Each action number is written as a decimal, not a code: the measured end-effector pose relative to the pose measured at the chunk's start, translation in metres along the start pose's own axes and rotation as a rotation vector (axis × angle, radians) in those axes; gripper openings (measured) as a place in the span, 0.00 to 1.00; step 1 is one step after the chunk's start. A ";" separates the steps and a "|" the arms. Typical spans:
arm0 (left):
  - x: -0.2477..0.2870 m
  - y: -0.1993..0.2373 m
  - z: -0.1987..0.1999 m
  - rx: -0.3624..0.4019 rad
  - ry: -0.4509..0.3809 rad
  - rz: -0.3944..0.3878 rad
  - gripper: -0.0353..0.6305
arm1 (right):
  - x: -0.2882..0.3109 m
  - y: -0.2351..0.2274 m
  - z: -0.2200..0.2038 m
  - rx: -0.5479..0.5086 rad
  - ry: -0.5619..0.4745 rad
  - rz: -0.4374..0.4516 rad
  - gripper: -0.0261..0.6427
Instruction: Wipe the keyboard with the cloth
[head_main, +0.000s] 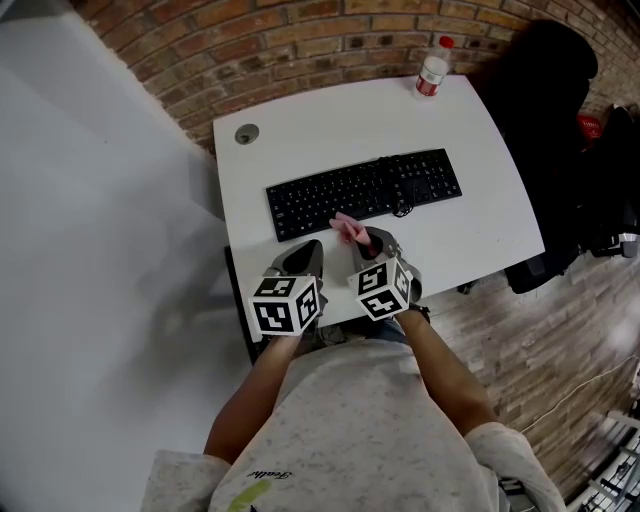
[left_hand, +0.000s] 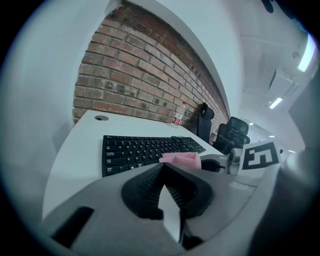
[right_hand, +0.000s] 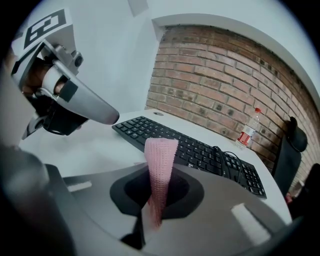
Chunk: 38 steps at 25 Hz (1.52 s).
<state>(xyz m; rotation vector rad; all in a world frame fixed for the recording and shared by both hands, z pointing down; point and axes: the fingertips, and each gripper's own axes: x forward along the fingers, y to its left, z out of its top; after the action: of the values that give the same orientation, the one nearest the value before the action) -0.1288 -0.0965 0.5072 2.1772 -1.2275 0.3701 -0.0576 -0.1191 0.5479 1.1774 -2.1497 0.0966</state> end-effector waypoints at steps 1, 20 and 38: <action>0.002 -0.002 0.000 0.003 0.002 -0.001 0.04 | -0.001 -0.003 -0.002 0.005 0.000 -0.003 0.08; 0.051 -0.054 0.012 0.047 0.022 -0.047 0.04 | -0.020 -0.065 -0.032 0.077 -0.023 -0.046 0.08; 0.094 -0.102 0.017 0.078 0.048 -0.093 0.04 | -0.038 -0.120 -0.061 0.136 -0.018 -0.092 0.08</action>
<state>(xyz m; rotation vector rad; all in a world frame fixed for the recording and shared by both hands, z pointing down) 0.0065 -0.1313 0.5047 2.2691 -1.0982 0.4361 0.0805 -0.1400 0.5435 1.3573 -2.1290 0.1952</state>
